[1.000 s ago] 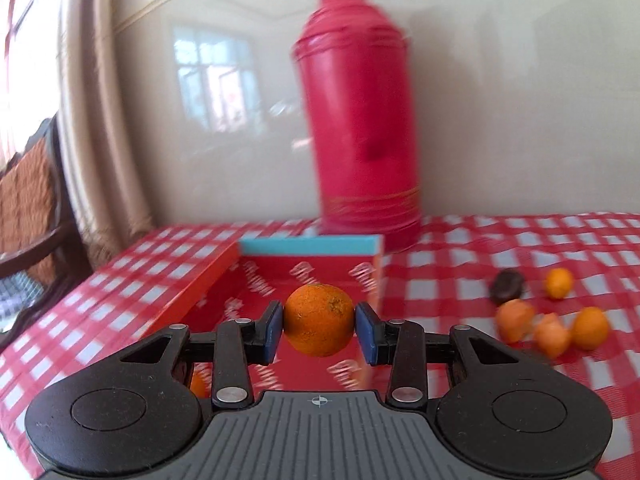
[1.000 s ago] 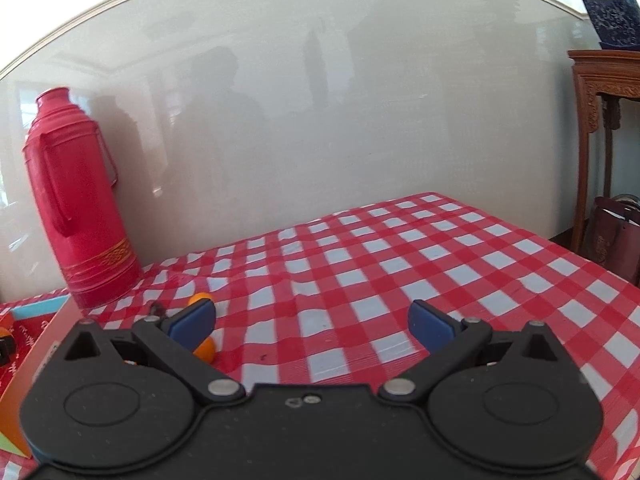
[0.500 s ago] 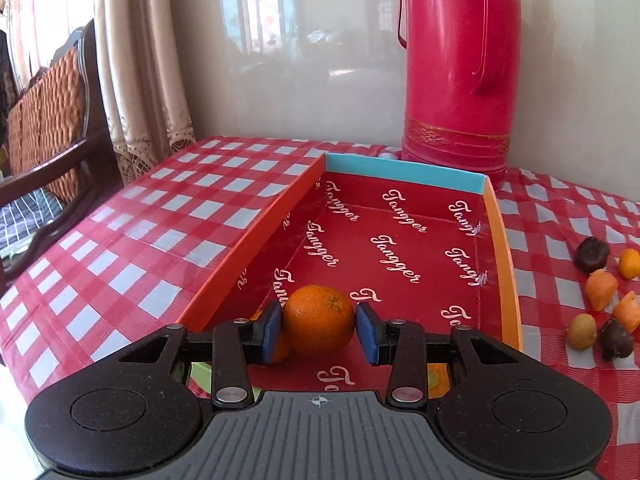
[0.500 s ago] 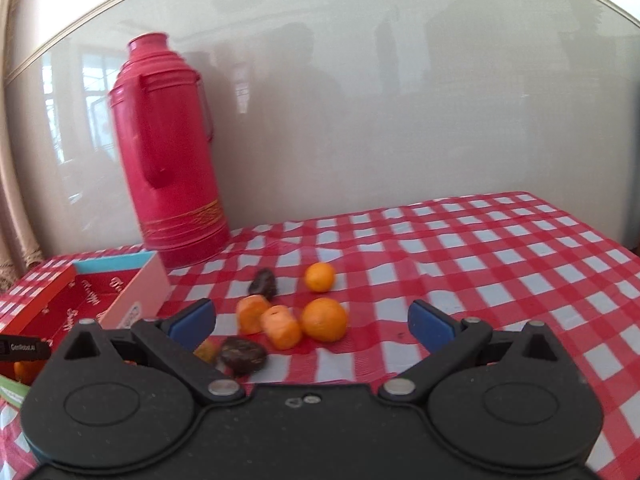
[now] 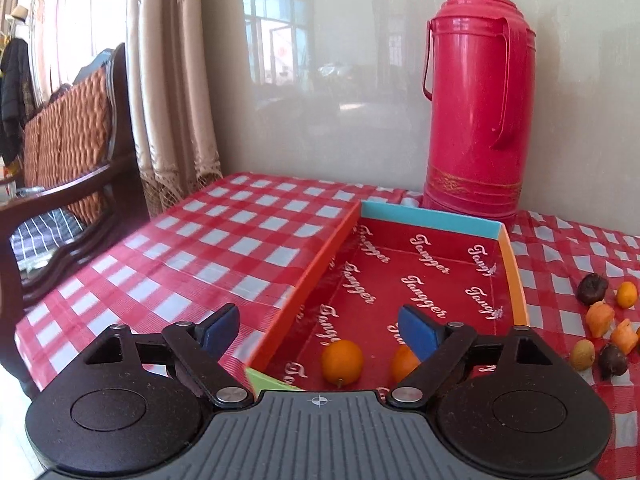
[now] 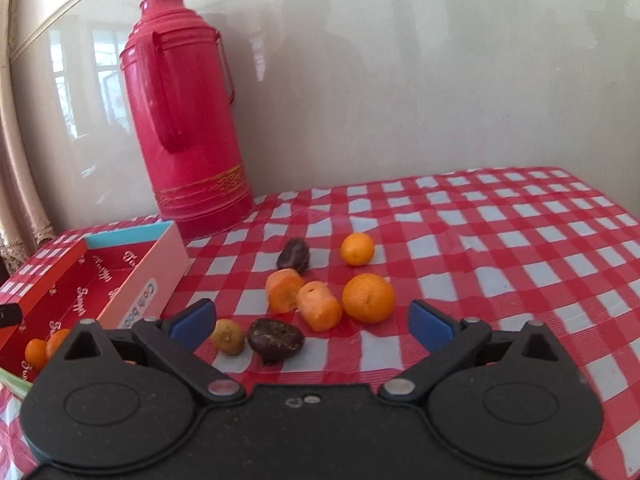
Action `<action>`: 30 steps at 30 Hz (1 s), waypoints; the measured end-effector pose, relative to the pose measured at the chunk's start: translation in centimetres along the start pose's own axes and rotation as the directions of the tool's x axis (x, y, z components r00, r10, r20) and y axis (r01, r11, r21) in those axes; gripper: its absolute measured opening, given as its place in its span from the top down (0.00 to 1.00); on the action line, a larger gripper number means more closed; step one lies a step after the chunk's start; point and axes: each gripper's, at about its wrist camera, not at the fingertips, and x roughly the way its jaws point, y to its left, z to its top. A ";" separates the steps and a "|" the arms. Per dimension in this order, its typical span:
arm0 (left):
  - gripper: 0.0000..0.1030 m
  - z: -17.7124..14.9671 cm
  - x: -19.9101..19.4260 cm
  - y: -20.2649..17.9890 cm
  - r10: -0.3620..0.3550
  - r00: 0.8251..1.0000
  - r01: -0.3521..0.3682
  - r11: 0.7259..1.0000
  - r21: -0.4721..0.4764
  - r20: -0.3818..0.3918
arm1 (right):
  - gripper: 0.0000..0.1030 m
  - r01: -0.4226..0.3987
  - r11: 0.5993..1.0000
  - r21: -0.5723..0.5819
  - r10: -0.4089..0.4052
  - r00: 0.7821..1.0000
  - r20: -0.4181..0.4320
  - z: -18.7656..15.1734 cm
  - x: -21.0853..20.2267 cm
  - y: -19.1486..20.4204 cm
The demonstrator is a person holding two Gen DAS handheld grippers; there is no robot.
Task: Organize fruits
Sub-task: 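Lower the orange into the box with the left tool and open, then grasp the dark date with the right tool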
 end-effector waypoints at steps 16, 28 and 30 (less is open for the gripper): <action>0.09 -0.5 -1.2 2.8 0.045 0.998 -0.044 0.999 -0.021 0.054 | 0.53 -0.013 1.000 0.018 0.015 0.994 -0.110 -0.3 3.5 1.5; 0.08 -0.7 -0.1 4.7 0.064 0.998 -0.063 0.995 -0.072 0.016 | 0.69 -0.022 1.000 0.007 0.023 0.990 -0.140 -0.8 4.8 2.1; 0.08 -0.7 0.0 4.9 0.068 0.998 -0.067 0.995 -0.077 0.013 | 0.69 -0.033 0.999 0.001 0.033 0.991 -0.133 -0.8 4.6 2.2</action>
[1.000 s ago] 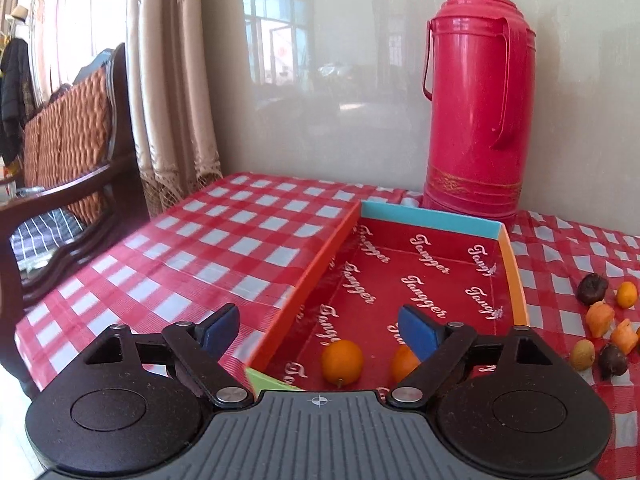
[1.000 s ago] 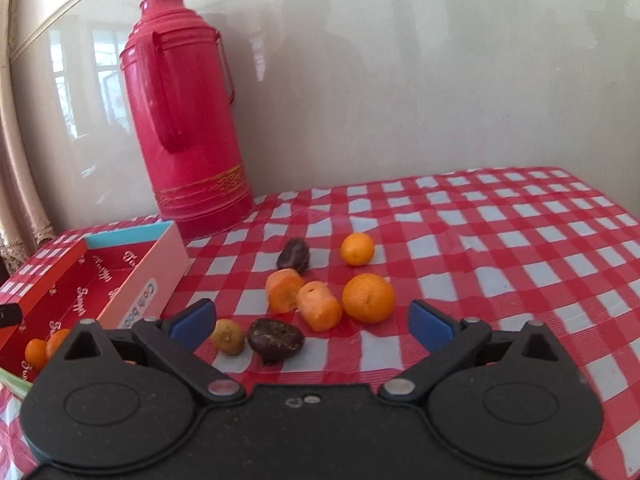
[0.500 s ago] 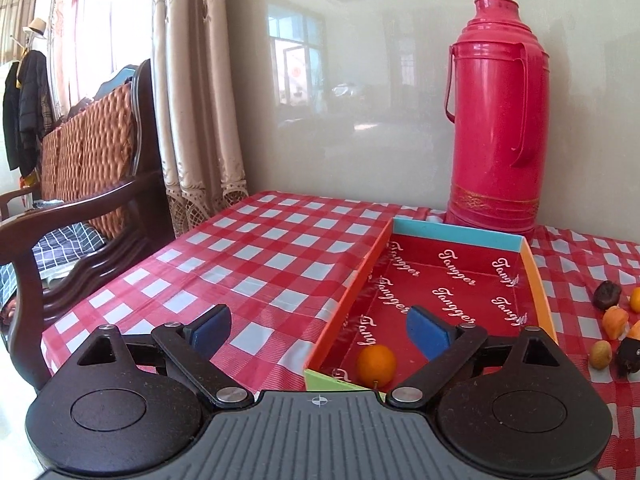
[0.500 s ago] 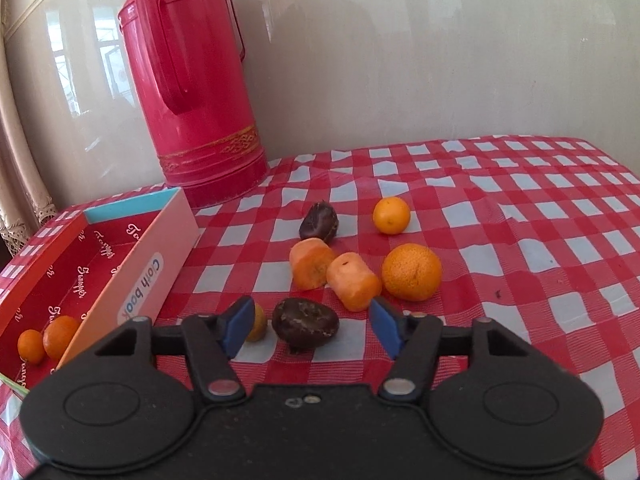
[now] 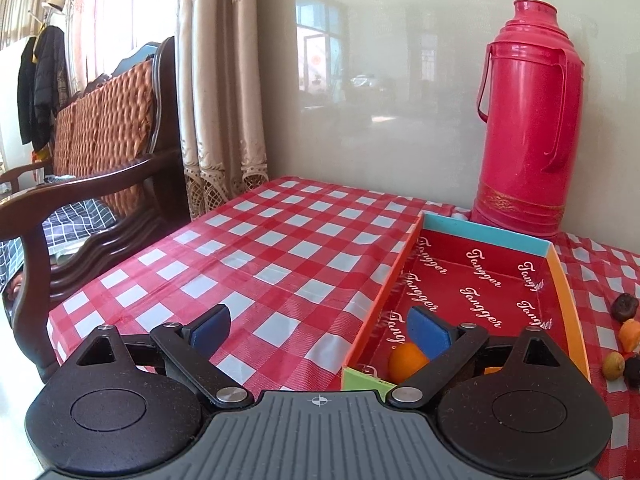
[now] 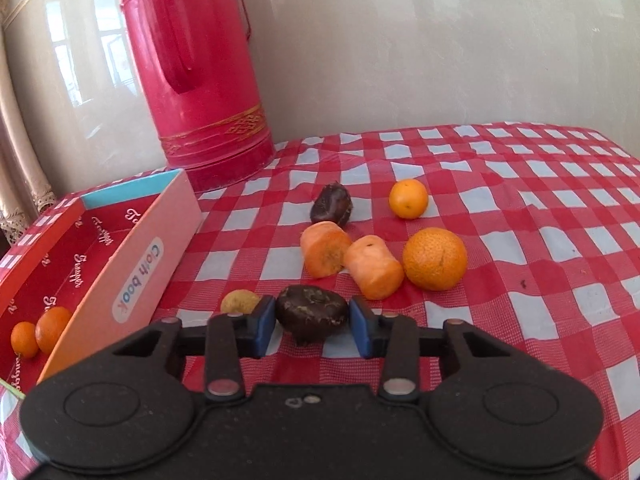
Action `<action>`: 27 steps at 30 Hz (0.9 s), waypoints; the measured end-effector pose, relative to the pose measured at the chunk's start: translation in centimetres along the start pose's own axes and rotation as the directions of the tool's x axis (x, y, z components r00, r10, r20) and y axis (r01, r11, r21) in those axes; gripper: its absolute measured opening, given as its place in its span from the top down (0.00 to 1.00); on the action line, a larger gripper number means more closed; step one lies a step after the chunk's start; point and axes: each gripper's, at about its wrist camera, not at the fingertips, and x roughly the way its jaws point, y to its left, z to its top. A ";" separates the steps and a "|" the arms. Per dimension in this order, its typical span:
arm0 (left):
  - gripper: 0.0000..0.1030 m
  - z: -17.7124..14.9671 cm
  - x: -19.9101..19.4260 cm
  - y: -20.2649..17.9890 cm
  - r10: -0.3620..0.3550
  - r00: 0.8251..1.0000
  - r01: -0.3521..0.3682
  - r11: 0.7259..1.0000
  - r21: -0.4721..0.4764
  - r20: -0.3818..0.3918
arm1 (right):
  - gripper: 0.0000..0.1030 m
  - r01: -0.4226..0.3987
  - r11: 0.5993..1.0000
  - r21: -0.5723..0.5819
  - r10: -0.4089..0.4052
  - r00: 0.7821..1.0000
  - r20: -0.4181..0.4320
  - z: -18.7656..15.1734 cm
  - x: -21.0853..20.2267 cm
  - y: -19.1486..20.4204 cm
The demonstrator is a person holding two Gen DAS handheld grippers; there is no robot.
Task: Organize fruits
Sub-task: 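Grasp the dark date with the right tool, then carry the date with the right tool into the box and release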
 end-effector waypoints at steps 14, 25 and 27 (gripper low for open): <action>0.08 -0.1 1.1 2.4 0.061 0.997 -0.064 0.995 -0.077 -0.049 | 0.69 -0.279 0.953 -0.116 0.294 0.945 0.144 0.7 -4.5 4.5; 0.07 -0.5 1.3 2.9 0.090 0.995 -0.093 0.994 -0.063 -0.050 | 0.69 -0.439 0.859 -0.263 0.461 0.887 0.027 -1.0 -4.5 10.9; 0.07 -0.5 1.3 2.9 0.090 0.995 -0.093 0.994 -0.063 -0.048 | 0.69 -0.436 0.855 -0.280 0.458 0.889 0.014 -1.2 -4.3 11.7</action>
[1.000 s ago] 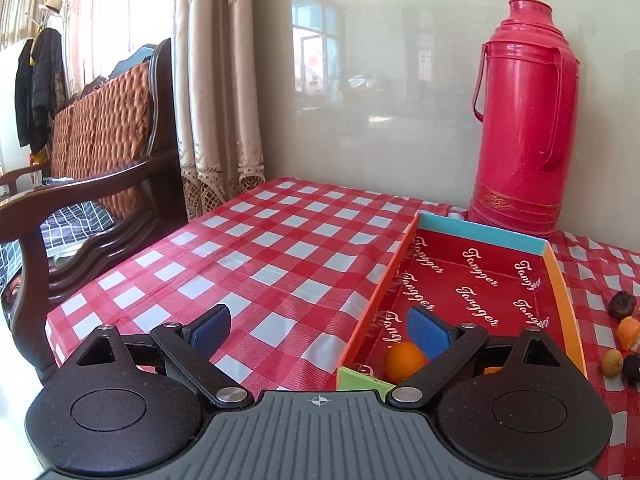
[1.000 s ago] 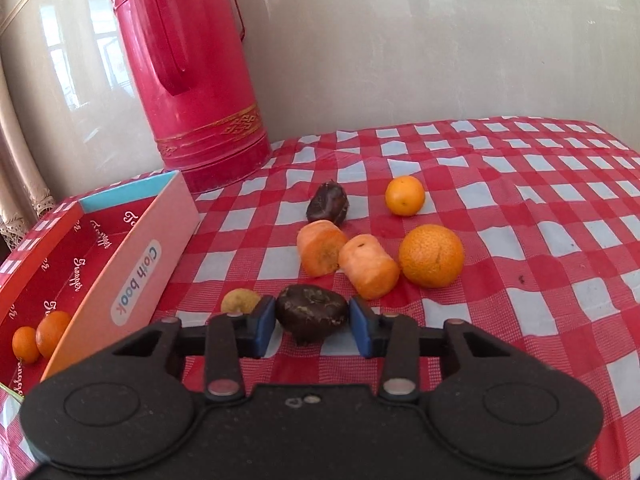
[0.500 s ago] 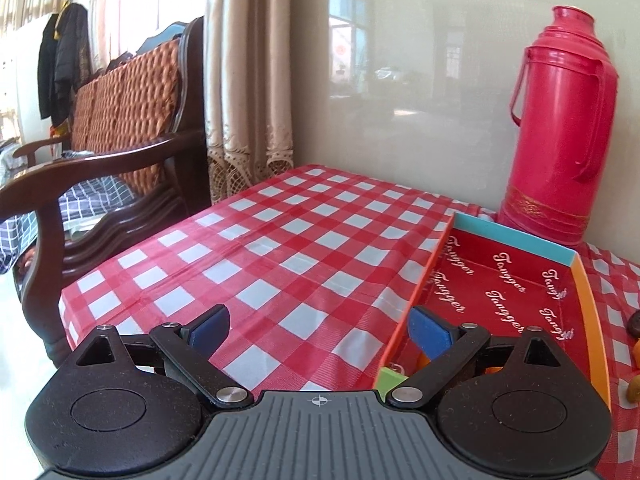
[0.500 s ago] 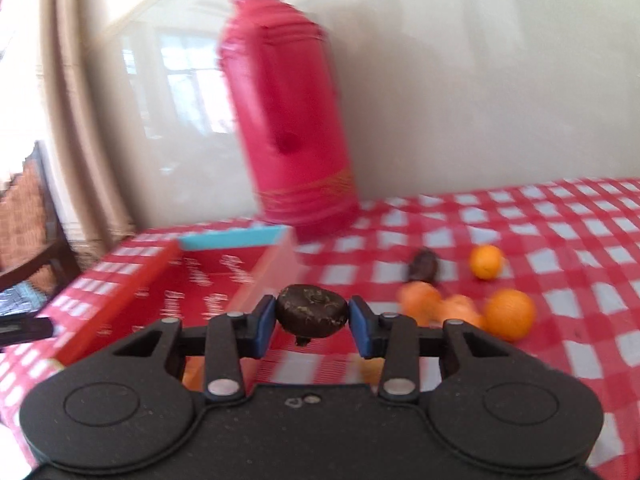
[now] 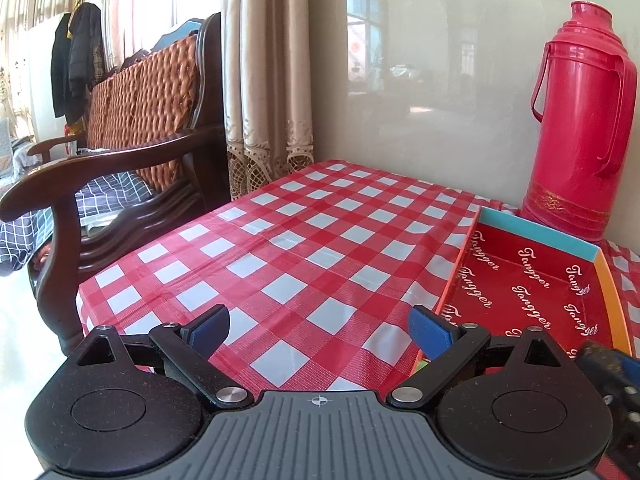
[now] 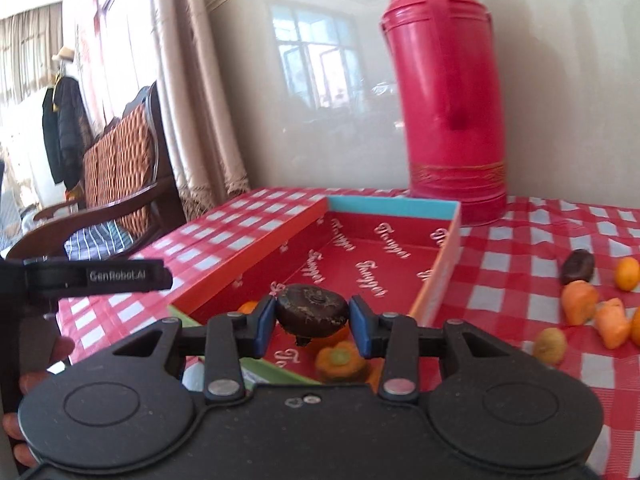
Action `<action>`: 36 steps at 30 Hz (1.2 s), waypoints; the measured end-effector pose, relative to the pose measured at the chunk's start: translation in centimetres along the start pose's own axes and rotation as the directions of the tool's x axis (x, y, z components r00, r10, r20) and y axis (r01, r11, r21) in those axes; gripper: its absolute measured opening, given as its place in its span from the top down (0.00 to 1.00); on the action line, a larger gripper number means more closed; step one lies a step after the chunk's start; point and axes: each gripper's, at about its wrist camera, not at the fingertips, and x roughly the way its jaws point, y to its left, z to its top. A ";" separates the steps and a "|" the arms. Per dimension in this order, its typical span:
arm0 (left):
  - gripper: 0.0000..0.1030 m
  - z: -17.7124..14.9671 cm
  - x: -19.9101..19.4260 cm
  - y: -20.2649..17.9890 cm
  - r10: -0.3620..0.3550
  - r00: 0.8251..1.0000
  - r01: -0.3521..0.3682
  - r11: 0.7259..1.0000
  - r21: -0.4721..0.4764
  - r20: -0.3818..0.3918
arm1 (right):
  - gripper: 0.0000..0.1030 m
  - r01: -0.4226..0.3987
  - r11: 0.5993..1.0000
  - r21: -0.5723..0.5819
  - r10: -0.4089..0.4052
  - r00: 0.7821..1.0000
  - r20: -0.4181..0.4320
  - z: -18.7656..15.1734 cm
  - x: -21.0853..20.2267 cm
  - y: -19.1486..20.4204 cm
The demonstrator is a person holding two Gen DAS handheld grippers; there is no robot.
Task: Organize fruits
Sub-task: 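Carry the date with the right tool into the box and release, then grasp the small brown round fruit with the left tool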
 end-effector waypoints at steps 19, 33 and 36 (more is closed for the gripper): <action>0.07 -0.1 -0.5 -1.5 -0.021 1.000 0.021 0.999 0.030 0.010 | 0.16 0.143 0.986 0.081 -0.153 0.978 0.142 1.0 -3.8 -2.8; 0.06 -0.9 -3.8 -7.4 -0.176 0.982 0.164 0.975 0.149 0.068 | 0.06 0.522 0.824 0.218 -0.553 0.825 0.114 0.3 -7.8 -8.5; 0.06 -1.4 -4.8 -9.7 -0.262 0.963 0.248 0.950 0.190 0.057 | 0.06 0.635 0.725 0.267 -0.677 0.728 0.109 -0.3 -9.4 -10.0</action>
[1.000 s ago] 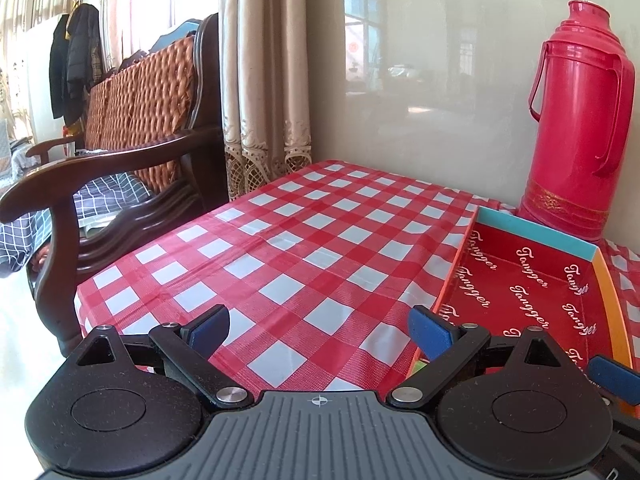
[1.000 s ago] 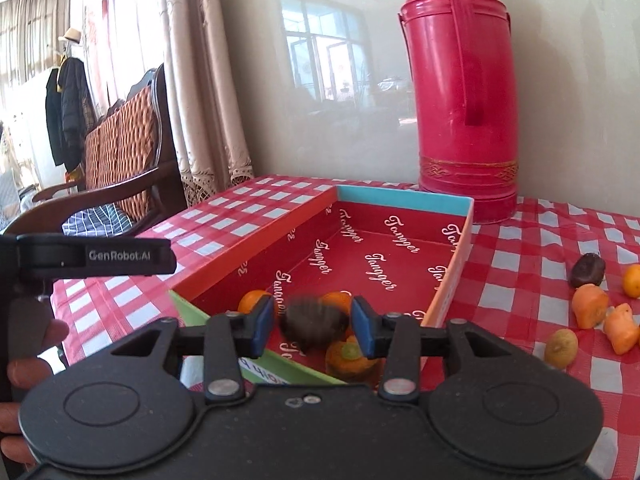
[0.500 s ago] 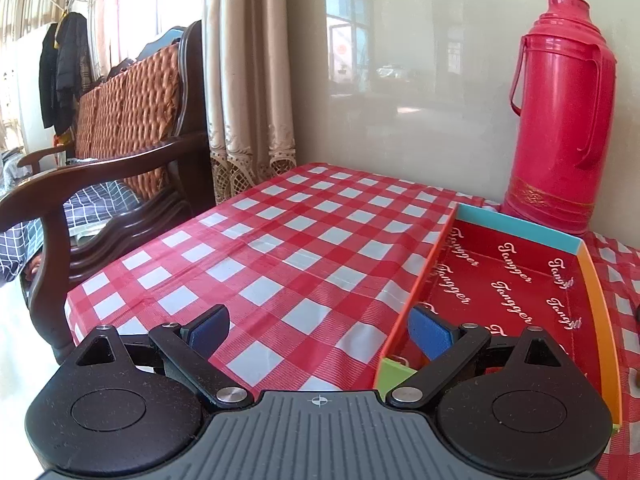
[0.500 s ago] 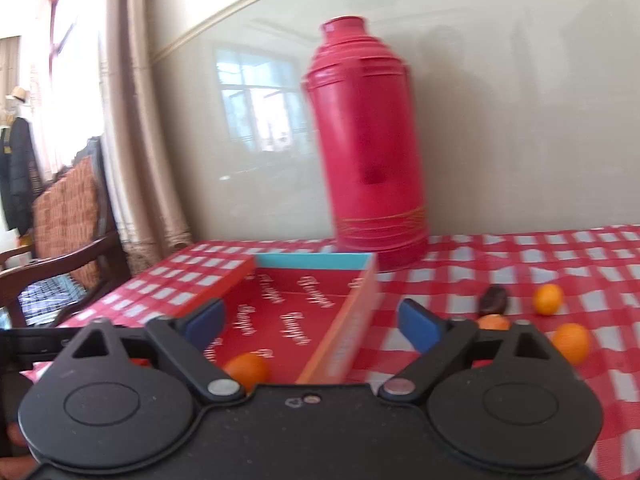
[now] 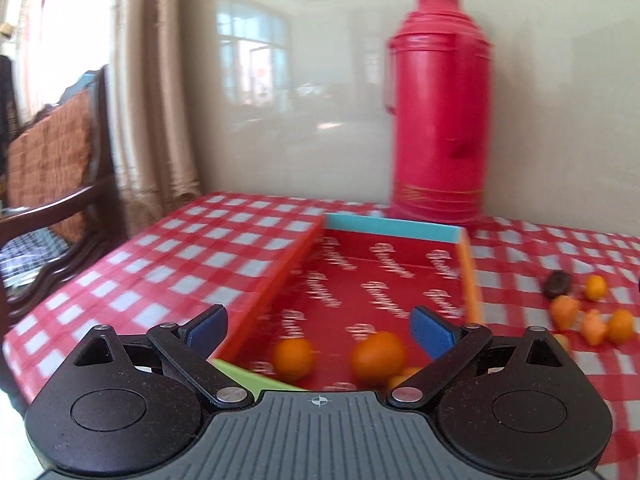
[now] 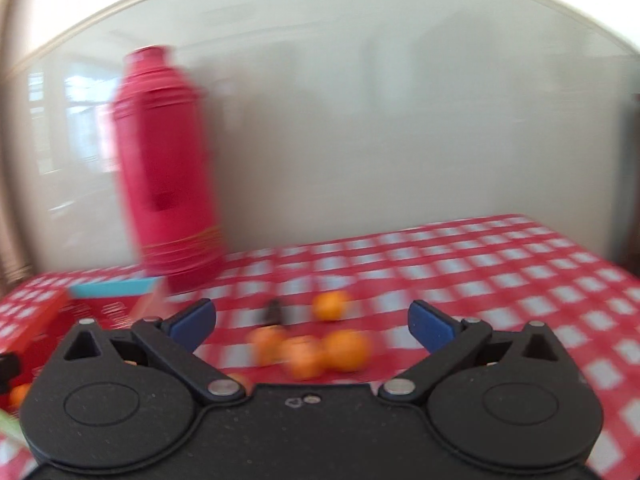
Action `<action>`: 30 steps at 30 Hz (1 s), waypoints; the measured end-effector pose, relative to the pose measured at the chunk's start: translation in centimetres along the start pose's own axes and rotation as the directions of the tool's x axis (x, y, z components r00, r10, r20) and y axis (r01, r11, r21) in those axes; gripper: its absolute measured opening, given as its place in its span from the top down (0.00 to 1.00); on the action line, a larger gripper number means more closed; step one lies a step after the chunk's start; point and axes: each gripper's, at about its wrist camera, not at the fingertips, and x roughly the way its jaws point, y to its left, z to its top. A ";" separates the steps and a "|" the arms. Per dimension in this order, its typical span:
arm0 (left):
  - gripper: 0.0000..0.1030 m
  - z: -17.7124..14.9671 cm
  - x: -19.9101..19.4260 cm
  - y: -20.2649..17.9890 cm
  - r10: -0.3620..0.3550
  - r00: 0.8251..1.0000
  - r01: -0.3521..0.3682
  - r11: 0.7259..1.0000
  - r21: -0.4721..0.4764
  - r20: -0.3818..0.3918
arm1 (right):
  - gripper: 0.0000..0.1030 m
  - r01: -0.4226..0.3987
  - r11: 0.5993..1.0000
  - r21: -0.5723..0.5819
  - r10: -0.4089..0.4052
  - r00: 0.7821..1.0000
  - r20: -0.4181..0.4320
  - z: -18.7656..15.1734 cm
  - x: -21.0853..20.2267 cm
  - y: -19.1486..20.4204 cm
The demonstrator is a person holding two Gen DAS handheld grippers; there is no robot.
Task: Organize fruits
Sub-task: 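Grasp the small brown round fruit with the left tool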
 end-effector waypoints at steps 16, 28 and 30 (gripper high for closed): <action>0.06 -1.3 1.3 -13.6 -0.255 0.964 0.266 0.945 0.190 -0.081 | 0.06 0.259 0.962 0.084 -0.258 0.966 -0.019 0.4 -0.1 -8.2; 0.20 -2.1 4.5 -15.8 -0.271 0.948 0.297 0.942 0.154 -0.167 | 0.06 0.208 0.958 0.197 -0.212 0.977 -0.003 0.9 -1.4 -11.5; 0.37 -2.2 4.9 -15.8 -0.272 0.945 0.299 0.943 0.145 -0.182 | 0.06 0.207 0.954 0.218 -0.215 0.976 0.012 1.0 -1.7 -11.8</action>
